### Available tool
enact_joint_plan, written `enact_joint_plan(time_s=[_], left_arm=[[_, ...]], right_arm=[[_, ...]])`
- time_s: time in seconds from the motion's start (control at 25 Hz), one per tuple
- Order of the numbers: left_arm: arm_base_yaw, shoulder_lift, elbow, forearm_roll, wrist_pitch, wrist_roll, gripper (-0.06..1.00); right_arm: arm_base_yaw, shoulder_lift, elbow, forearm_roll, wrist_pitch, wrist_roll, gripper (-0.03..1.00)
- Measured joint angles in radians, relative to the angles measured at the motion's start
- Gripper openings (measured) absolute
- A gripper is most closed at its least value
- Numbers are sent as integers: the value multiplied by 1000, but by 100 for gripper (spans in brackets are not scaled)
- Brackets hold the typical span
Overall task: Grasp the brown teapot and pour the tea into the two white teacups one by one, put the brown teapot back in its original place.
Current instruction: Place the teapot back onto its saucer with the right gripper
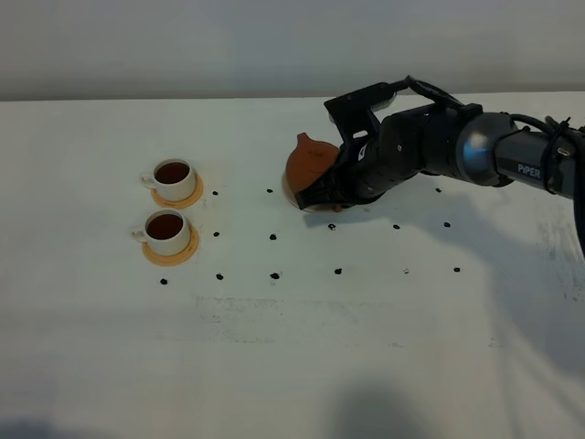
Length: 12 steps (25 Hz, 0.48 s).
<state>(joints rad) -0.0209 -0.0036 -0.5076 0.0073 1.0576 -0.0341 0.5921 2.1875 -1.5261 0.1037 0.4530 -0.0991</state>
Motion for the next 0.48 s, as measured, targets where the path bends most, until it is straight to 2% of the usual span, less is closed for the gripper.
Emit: enact_joint_plan(time_s=[0.32, 0.4, 0.48], left_arm=[[0, 0, 0, 0, 0, 0, 45], [0, 0, 0, 0, 0, 0, 45], [0, 0, 0, 0, 0, 0, 45]], right_arm=[[-7, 5, 0, 2, 4, 19, 10], [-7, 8, 0, -7, 14, 31, 15], [-7, 15, 0, -26, 30, 50, 25]])
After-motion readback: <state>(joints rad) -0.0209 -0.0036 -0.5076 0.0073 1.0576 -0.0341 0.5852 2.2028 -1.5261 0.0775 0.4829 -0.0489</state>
